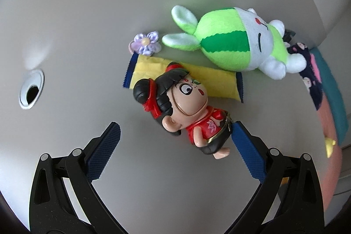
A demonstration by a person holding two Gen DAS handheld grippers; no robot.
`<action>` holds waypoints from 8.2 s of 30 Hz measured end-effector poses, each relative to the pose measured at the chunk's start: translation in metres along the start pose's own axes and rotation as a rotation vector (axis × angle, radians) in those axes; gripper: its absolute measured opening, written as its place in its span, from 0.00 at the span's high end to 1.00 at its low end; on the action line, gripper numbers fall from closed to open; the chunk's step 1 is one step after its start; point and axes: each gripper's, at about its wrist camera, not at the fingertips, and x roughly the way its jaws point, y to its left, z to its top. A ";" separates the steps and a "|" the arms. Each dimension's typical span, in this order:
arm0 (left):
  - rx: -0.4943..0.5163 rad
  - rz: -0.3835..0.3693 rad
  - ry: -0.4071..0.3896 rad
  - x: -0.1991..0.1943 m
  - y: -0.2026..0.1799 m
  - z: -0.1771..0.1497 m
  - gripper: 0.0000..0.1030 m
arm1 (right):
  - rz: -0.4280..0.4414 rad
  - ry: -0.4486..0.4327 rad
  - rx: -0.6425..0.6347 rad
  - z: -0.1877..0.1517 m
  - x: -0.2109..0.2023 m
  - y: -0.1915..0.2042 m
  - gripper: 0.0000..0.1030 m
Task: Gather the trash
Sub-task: 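Grasp the red-haired doll figure with the left tool while the right tool grasps the brown bear toy, then carry the doll figure and bear toy over the black bin and open both tools, then grasp the purple flower clip with the left tool while the right tool grasps the green bunny plush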
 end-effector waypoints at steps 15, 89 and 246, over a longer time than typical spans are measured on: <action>0.070 -0.002 -0.006 0.005 -0.006 0.006 0.21 | -0.002 -0.016 0.081 -0.008 -0.016 -0.025 0.53; 0.962 -0.245 -0.007 -0.110 -0.257 -0.371 0.05 | -0.259 -0.164 0.688 -0.239 -0.232 -0.273 0.04; 0.083 0.137 -0.115 0.048 0.024 0.087 0.70 | 0.001 -0.058 0.117 0.094 0.027 -0.004 0.64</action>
